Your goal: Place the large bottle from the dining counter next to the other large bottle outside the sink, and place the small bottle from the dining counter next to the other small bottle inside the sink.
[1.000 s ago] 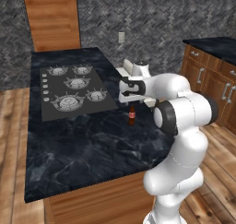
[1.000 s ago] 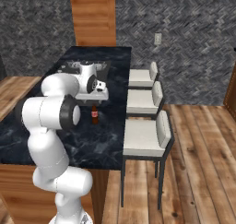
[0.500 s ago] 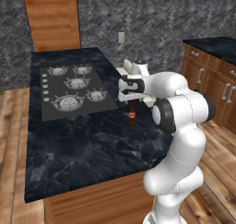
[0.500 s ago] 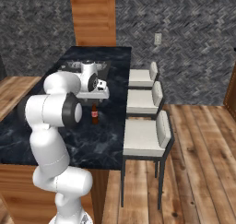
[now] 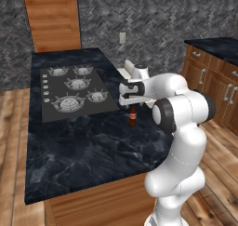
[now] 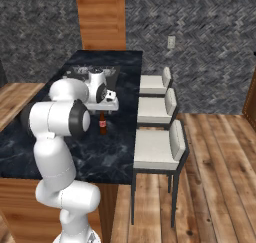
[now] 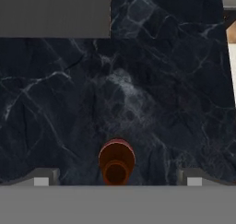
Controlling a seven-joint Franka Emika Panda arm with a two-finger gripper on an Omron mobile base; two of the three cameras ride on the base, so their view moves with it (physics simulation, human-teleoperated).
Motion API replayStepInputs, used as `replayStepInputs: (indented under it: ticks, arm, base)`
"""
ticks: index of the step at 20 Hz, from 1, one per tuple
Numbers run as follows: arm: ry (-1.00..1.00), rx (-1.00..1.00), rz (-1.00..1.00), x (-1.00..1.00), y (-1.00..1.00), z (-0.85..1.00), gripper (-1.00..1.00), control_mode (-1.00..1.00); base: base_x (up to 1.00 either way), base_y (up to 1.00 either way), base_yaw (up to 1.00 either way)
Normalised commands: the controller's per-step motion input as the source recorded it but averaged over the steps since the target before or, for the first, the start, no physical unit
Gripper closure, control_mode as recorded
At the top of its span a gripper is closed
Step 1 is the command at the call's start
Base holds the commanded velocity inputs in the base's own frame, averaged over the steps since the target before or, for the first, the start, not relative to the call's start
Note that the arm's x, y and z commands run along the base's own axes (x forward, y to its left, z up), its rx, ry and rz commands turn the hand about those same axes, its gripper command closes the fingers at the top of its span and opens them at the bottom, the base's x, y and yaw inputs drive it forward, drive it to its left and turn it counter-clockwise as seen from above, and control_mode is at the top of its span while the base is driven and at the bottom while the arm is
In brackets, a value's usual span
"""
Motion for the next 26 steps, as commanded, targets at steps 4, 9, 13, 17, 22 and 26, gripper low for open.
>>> replayStepInputs:
  ticks: [4,9,13,17,22,26]
  arm:
    - [0.00,0.00,0.00,0.00,0.00,-0.12,-1.00,-1.00]
    - [0.00,0.00,0.00,0.00,0.00,-0.16,-1.00,-1.00]
    - [0.00,0.00,0.00,0.00,0.00,-0.20,-1.00,-1.00]
    - [0.00,0.00,0.00,0.00,0.00,-0.18,-1.00,-1.00]
    - [0.01,0.00,0.00,0.00,0.00,-0.02,-1.00,-1.00]
    - [0.04,0.00,0.00,0.00,0.00,0.00,-1.00,-1.00]
  base:
    - [0.00,0.00,0.00]
    - [0.00,0.00,0.00]
    - [0.00,0.00,0.00]
    - [0.00,0.00,0.00]
    - [0.00,0.00,0.00]
    - [0.00,0.00,0.00]
